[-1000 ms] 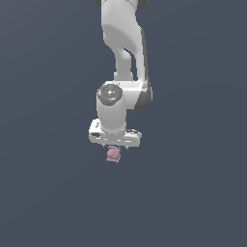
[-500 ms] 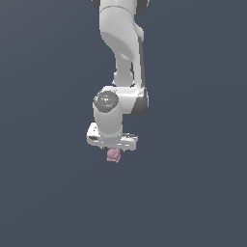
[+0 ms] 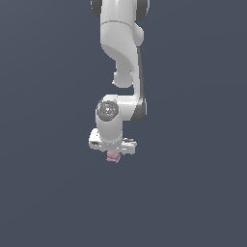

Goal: Pick up the object and move it to a goal position.

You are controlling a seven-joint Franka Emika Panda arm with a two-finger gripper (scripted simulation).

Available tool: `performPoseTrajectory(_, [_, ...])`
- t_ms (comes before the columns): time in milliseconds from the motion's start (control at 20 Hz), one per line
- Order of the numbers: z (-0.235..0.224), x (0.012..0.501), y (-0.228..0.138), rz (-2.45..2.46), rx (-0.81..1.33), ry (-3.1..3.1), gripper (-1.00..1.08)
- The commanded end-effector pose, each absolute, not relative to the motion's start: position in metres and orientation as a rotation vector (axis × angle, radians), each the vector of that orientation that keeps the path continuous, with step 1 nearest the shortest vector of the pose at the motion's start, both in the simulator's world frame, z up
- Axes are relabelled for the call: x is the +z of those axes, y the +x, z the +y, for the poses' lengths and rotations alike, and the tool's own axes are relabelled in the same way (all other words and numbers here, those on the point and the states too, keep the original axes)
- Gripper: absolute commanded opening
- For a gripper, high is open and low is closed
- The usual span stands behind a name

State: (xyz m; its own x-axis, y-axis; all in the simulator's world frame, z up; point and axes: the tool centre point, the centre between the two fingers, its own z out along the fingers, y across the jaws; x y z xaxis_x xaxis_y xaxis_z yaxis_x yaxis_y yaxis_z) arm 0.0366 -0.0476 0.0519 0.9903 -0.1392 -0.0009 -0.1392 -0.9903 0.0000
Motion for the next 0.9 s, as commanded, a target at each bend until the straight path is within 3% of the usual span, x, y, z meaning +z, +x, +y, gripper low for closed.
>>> performPoseTrajectory(0, [-0.0476, 0.0426, 0.0368, 0.219, 0.0, -3.134, 1.0])
performPoseTrajectory(200, [-0.0477, 0.0396, 0.038, 0.219, 0.0, -3.134, 1.0])
performPoseTrajectory(250, [-0.0477, 0.0396, 0.038, 0.219, 0.0, -3.134, -1.0])
performPoseTrajectory(850, [-0.0476, 0.0408, 0.038, 0.219, -0.001, -3.134, -1.0])
